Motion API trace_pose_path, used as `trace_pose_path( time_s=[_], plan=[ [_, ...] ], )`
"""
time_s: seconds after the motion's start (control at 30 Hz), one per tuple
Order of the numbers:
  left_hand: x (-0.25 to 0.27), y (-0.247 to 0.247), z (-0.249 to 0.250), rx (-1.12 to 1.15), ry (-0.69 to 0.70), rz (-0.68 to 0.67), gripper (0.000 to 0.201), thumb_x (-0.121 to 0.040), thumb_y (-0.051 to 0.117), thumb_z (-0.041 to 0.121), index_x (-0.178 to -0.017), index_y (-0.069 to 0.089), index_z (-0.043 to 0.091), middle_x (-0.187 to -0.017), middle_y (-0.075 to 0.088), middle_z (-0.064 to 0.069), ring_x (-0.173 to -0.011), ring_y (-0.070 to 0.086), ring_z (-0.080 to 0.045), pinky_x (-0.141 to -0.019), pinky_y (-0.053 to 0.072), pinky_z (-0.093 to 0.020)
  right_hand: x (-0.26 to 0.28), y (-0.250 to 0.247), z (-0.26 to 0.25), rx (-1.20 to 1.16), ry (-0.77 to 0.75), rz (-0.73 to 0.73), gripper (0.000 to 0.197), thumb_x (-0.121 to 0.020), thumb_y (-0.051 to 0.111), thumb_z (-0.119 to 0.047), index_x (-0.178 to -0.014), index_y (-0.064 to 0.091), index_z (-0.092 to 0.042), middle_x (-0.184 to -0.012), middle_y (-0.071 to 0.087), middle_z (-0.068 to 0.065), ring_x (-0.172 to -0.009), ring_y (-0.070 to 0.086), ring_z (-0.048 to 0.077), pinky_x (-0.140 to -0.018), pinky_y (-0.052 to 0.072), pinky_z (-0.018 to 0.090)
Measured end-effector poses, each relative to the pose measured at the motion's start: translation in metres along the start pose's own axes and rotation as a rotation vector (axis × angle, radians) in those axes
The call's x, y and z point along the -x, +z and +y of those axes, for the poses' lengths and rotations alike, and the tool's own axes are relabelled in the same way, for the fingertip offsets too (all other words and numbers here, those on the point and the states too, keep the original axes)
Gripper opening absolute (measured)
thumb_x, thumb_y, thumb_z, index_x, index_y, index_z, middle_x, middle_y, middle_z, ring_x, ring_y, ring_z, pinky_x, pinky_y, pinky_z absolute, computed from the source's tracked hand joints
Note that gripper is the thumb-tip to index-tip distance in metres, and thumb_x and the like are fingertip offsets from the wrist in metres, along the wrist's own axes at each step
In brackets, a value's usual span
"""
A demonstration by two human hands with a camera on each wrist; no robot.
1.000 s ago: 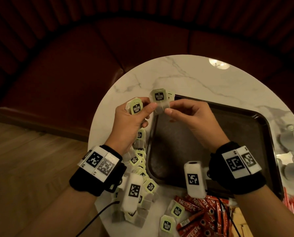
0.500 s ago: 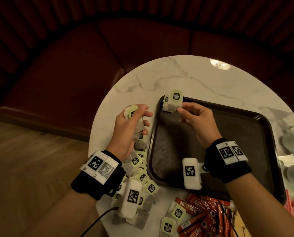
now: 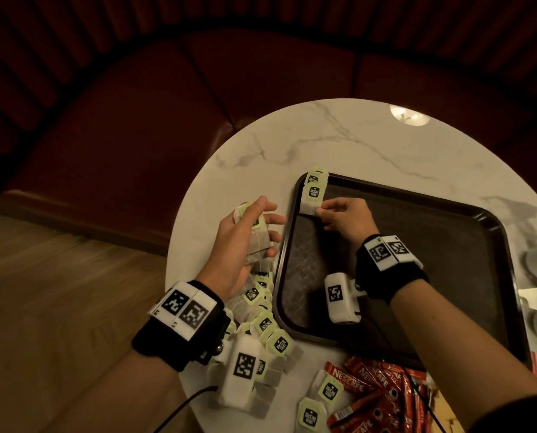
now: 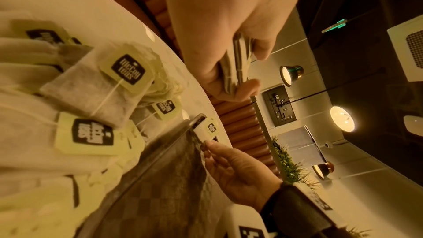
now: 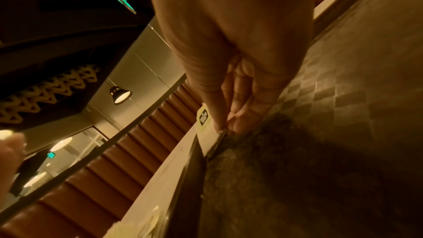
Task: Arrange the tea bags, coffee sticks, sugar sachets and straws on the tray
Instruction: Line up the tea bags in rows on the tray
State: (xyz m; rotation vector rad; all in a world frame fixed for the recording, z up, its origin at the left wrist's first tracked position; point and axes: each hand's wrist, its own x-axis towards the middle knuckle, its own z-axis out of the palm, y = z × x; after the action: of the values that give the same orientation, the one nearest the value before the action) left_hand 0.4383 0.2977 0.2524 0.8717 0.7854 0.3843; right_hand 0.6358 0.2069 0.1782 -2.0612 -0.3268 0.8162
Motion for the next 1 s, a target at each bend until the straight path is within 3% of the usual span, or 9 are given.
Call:
trace_pose_path(
  time_s=[0.27,0.43,0.57,0.7,0.77,0.87,1.0],
  plan=[
    [0.002,0.0,-0.001,-0.007,-0.025,0.002,0.029,-0.098,0.051,0.032,-0.104,0.06,0.006,-0.087,0.065,-0.012,-0.058,0.056,-0.014,-0.045,0.041,-0.023,0.0,0.001,-0.002,0.054,-0.005,0.059,0.01,-0.083,0.078,-0.013,-0.083,0.068,-0.017,-0.087,0.069,0.003,-0.068,0.064,0.009,-0.073,0.058,0.027],
    [0.003,0.002,0.001,-0.004,-0.033,0.005,0.03,-0.097,0.052,0.033,-0.105,0.06,0.006,-0.085,0.066,-0.011,-0.058,0.056,-0.015,-0.044,0.041,-0.023,0.002,0.002,-0.004,0.013,0.012,0.061,0.011,-0.081,0.078,-0.009,-0.086,0.068,-0.012,-0.09,0.072,0.009,-0.071,0.067,0.013,-0.082,0.059,0.031],
    [0.003,0.002,0.001,-0.003,-0.036,0.008,0.031,-0.097,0.051,0.033,-0.106,0.059,0.005,-0.086,0.066,-0.012,-0.058,0.056,-0.015,-0.044,0.041,-0.023,0.002,0.002,-0.004,-0.022,0.034,0.052,0.015,-0.08,0.079,-0.007,-0.078,0.067,-0.016,-0.088,0.073,0.01,-0.077,0.071,0.02,-0.087,0.059,0.037],
    [0.004,0.003,0.002,0.017,-0.042,-0.009,0.043,-0.093,0.05,0.046,-0.106,0.059,0.006,-0.087,0.065,-0.012,-0.059,0.056,-0.016,-0.045,0.041,-0.024,0.003,-0.002,-0.006,-0.01,0.041,0.053,0.013,-0.08,0.08,-0.012,-0.083,0.068,-0.017,-0.09,0.073,0.005,-0.081,0.072,0.017,-0.087,0.059,0.037],
    [0.004,0.004,0.004,0.05,-0.061,-0.033,0.054,-0.087,0.045,0.057,-0.105,0.059,0.007,-0.085,0.065,-0.011,-0.06,0.056,-0.016,-0.046,0.042,-0.024,0.01,-0.006,-0.011,0.028,-0.01,0.081,0.012,-0.083,0.078,-0.016,-0.09,0.069,-0.015,-0.089,0.072,0.002,-0.079,0.072,0.014,-0.085,0.059,0.034],
    [0.004,0.005,0.006,0.061,-0.062,-0.05,0.062,-0.092,0.032,0.062,-0.107,0.058,0.008,-0.084,0.066,-0.01,-0.061,0.06,-0.018,-0.048,0.046,-0.025,0.032,-0.008,-0.028,0.043,-0.166,0.08,0.007,-0.087,0.074,-0.021,-0.092,0.07,-0.017,-0.084,0.071,0.0,-0.078,0.07,0.014,-0.074,0.058,0.027],
    [0.002,0.008,0.007,0.007,-0.044,-0.042,0.066,-0.097,0.023,0.06,-0.108,0.061,0.008,-0.083,0.069,-0.008,-0.061,0.064,-0.018,-0.048,0.05,-0.026,0.075,-0.005,-0.051,0.075,-0.378,-0.125,0.008,-0.09,0.07,-0.025,-0.093,0.071,-0.018,-0.088,0.07,-0.004,-0.084,0.066,0.009,-0.073,0.052,0.021]
  ],
)
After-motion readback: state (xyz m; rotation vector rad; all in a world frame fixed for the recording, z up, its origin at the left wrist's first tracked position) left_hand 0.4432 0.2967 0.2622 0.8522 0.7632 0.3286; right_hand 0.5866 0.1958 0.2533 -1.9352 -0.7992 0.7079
